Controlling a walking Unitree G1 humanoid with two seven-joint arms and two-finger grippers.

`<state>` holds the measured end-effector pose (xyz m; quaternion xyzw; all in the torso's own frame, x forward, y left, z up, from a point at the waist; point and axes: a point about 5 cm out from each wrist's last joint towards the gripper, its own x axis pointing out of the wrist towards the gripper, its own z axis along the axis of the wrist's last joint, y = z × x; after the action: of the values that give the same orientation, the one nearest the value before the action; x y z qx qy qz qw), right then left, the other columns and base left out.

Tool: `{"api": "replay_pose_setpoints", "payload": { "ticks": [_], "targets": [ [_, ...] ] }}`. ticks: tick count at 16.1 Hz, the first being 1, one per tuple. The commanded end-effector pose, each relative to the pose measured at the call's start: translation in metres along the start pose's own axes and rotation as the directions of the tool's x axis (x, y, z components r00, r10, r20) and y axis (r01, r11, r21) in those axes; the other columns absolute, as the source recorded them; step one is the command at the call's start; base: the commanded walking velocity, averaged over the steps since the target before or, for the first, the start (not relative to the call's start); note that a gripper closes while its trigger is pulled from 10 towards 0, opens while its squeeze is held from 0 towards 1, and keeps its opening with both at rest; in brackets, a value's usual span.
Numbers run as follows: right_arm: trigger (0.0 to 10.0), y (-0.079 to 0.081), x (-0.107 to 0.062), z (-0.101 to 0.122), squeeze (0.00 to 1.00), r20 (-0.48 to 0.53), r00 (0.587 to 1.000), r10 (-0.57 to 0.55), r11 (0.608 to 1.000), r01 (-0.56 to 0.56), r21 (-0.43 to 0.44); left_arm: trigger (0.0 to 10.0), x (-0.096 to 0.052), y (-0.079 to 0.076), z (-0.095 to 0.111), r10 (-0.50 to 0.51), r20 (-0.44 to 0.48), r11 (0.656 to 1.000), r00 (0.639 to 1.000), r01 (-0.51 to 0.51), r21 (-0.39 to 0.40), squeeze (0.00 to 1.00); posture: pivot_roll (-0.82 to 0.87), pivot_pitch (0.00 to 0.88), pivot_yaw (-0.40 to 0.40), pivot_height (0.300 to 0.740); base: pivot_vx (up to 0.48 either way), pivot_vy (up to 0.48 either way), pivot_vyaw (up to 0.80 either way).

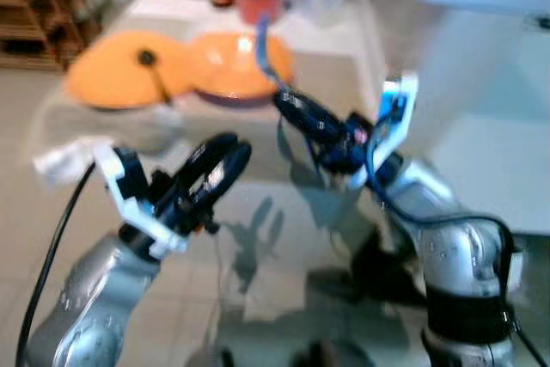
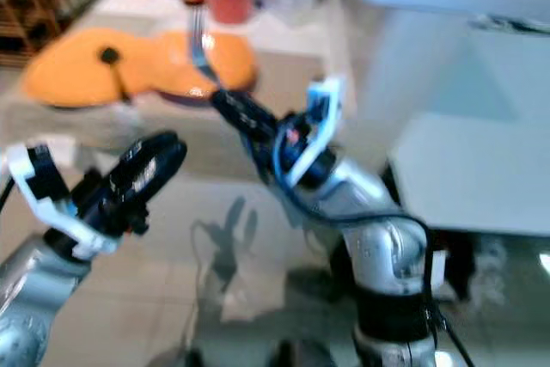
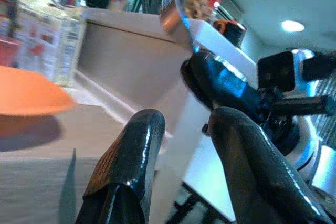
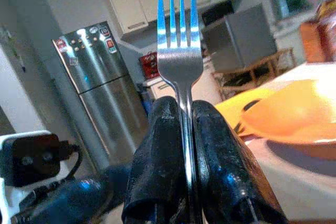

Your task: Setting the table

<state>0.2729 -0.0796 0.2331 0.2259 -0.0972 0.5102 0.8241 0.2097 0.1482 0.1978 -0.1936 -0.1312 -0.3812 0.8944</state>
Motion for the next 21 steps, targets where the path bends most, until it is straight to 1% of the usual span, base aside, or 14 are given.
{"api": "replay_pose_setpoints", "payload": {
  "ticks": [1, 6, 7, 8, 9, 12, 13, 14, 15, 16, 18, 19, 20, 21],
  "targets": [
    [10.0, -0.003, -0.004, 0.005, 0.0, 0.013, 0.999, -0.033, 0.999, 0.033, -0.039, 10.0, 0.0, -0.002, -0.001, -0.007, -0.003, 1.0, 1.0, 0.007, -0.014, 0.0, -0.08, 0.129, 0.017, 0.74, 0.0, -0.424, 0.0],
    [10.0, -0.015, -0.008, 0.001, 0.0, -0.005, 0.993, -0.12, 0.991, 0.12, -0.063, 10.0, -0.005, 0.001, -0.005, 0.002, -0.02, 1.0, 1.0, -0.002, -0.03, 0.0, -0.08, 0.131, 0.019, 0.74, 0.0, -0.424, 0.0],
    [10.0, -0.029, -0.012, -0.005, 0.0, -0.045, 0.971, -0.234, 0.966, 0.227, -0.122, 10.0, -0.008, 0.003, -0.011, 0.009, -0.053, 1.0, 0.999, -0.01, -0.028, 0.0, -0.08, 0.13, 0.018, 0.74, 0.0, -0.42, 0.0],
    [10.0, -0.037, -0.015, -0.008, 0.0, -0.062, 0.953, -0.297, 0.946, 0.285, -0.157, 10.0, -0.009, 0.005, -0.015, 0.021, -0.067, 0.999, 0.998, -0.023, -0.027, 0.0, -0.08, 0.129, 0.018, 0.74, 0.0, -0.424, 0.0],
    [10.0, -0.051, -0.02, -0.011, 0.0, -0.082, 0.911, -0.404, 0.9, 0.38, -0.215, 10.0, -0.009, 0.009, -0.021, 0.052, -0.09, 0.998, 0.995, -0.053, -0.016, 0.0, -0.08, 0.127, 0.016, 0.74, 0.0, -0.424, 0.0],
    [10.0, -0.065, -0.028, -0.014, 0.0, -0.091, 0.85, -0.518, 0.833, 0.478, -0.279, 10.0, -0.006, 0.013, -0.027, 0.083, -0.095, 0.996, 0.992, -0.084, -0.006, 0.0, -0.08, 0.124, 0.013, 0.74, 0.0, -0.424, 0.0],
    [10.0, -0.077, -0.036, -0.016, 0.0, -0.088, 0.792, -0.604, 0.769, 0.55, -0.327, 10.0, -0.001, 0.016, -0.032, 0.11, -0.106, 0.994, 0.988, -0.108, 0.024, 0.0, -0.08, 0.119, 0.012, 0.74, 0.0, -0.424, 0.0],
    [10.0, -0.081, -0.038, -0.017, 0.0, -0.083, 0.769, -0.633, 0.74, 0.571, -0.355, 10.0, 0.002, 0.017, -0.035, 0.123, -0.111, 0.992, 0.986, -0.119, 0.042, 0.0, -0.08, 0.117, 0.011, 0.74, 0.0, -0.424, 0.0],
    [10.0, -0.087, -0.041, -0.019, 0.0, -0.074, 0.737, -0.672, 0.701, 0.6, -0.385, 10.0, 0.008, 0.023, -0.038, 0.187, -0.097, 0.98, 0.978, -0.179, 0.082, 0.0, -0.08, 0.115, 0.012, 0.74, 0.0, -0.42, 0.0],
    [10.0, -0.09, -0.042, -0.02, 0.0, -0.068, 0.713, -0.698, 0.671, 0.616, -0.413, 10.0, 0.012, 0.027, -0.038, 0.227, -0.076, 0.971, 0.971, -0.22, 0.096, 0.0, -0.09, 0.113, 0.011, 0.74, 0.0, -0.416, 0.0],
    [10.0, -0.092, -0.043, -0.023, 0.0, -0.07, 0.693, -0.717, 0.645, 0.623, -0.441, 10.0, 0.016, 0.026, -0.037, 0.235, -0.054, 0.969, 0.971, -0.23, 0.086, 0.0, -0.08, 0.113, 0.011, 0.74, 0.0, -0.412, 0.0],
    [10.0, -0.095, -0.045, -0.023, 0.0, -0.056, 0.664, -0.745, 0.613, 0.65, -0.448, 10.0, 0.02, 0.03, -0.039, 0.294, -0.072, 0.948, 0.953, -0.281, 0.147, 0.0, -0.08, 0.116, 0.011, 0.74, 0.0, 0.0, 0.0],
    [10.0, -0.097, -0.046, -0.022, 0.0, -0.047, 0.651, -0.758, 0.597, 0.663, -0.452, 10.0, 0.022, 0.033, -0.04, 0.328, -0.086, 0.933, 0.941, -0.308, 0.186, 0.0, -0.08, 0.116, 0.011, 0.74, 0.0, 0.0, 0.0],
    [10.0, -0.101, -0.047, -0.023, 0.0, -0.055, 0.623, -0.781, 0.572, 0.677, -0.463, 10.0, 0.02, 0.04, -0.042, 0.398, -0.079, 0.894, 0.914, -0.367, 0.257, 0.0, -0.08, 0.121, 0.013, 0.74, 0.0, 0.0, -0.8]
  ]
}}
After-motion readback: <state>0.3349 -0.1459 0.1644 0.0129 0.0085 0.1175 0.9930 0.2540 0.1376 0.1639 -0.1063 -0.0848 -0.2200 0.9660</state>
